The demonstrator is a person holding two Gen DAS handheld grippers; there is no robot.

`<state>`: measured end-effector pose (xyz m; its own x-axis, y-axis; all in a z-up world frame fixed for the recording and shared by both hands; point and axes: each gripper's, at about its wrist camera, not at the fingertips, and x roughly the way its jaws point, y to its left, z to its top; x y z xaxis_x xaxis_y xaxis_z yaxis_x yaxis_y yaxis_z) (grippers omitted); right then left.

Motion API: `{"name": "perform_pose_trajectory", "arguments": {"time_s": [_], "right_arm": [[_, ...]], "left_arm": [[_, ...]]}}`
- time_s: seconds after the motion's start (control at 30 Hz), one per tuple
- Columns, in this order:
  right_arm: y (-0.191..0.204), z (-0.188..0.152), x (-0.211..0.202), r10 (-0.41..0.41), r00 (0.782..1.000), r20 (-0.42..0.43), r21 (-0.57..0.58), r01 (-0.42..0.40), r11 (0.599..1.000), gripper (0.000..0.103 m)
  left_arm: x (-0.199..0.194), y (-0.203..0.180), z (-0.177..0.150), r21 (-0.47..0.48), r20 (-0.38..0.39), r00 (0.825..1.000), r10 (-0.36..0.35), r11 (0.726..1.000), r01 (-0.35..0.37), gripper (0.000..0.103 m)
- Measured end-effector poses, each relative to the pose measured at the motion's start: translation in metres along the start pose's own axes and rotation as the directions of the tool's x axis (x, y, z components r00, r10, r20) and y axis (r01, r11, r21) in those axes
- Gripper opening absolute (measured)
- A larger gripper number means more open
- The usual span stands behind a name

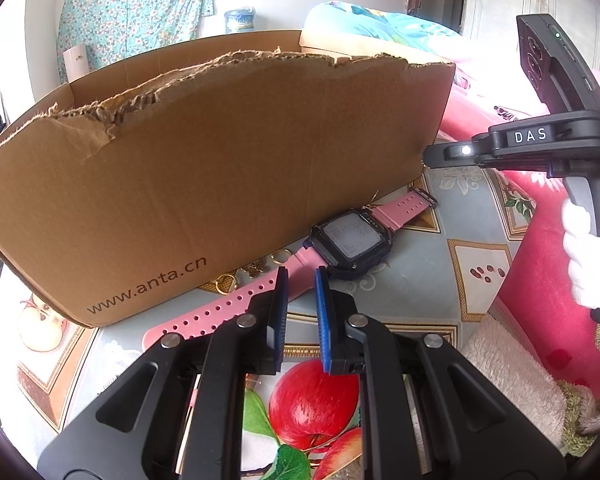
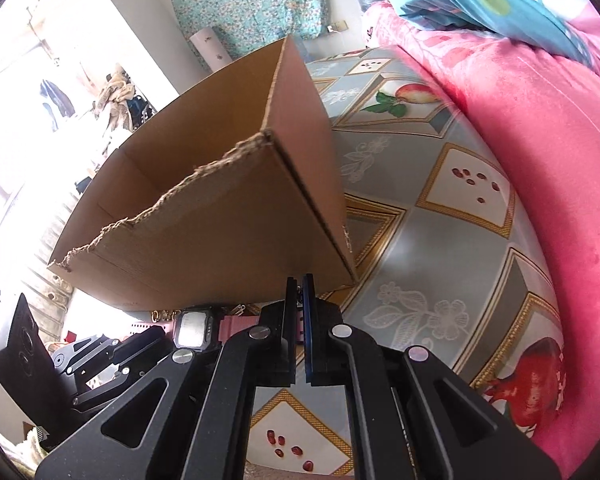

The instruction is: Organize jewelry

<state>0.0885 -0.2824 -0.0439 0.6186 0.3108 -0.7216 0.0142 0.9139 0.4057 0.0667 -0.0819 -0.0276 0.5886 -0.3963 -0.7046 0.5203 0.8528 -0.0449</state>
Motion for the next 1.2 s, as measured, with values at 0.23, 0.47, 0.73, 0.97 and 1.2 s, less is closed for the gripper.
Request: {"name": "perform_pose_trajectory", "arguments": {"time_s": [0.23,0.47,0.73,0.97,1.2], "right_arm": [[-0.018,-0.001,-0.009,0.031,1.000,0.000,0.055,-0.031,0.998,0.022],[0.032,-0.018,-0.013,0.017,0.999,-0.029,-0.323,-0.025,0.946,0.051],[0.065,-0.029,0.019,-0.093,0.986,-0.139,-0.702,-0.031,0.712,0.055],[0.062,-0.014,0.040,-0.093,0.961,-0.260,-0.763,-0.146,0.629,0.055],[0.061,-0.006,0.043,-0.077,0.939,-0.336,-0.741,-0.213,0.637,0.040]], "left_arm": [[0.000,0.000,0.000,0.000,-0.001,1.000,0.000,1.000,0.000,0.013],[0.001,-0.001,0.000,0.010,-0.003,1.000,-0.003,1.000,0.003,0.013],[0.003,0.000,0.003,0.026,-0.009,1.000,-0.015,1.000,0.015,0.013],[0.004,0.002,0.005,0.021,-0.009,1.000,-0.026,0.999,0.027,0.013],[0.003,0.006,0.003,0.018,-0.006,0.999,-0.038,0.999,0.038,0.013]]}}
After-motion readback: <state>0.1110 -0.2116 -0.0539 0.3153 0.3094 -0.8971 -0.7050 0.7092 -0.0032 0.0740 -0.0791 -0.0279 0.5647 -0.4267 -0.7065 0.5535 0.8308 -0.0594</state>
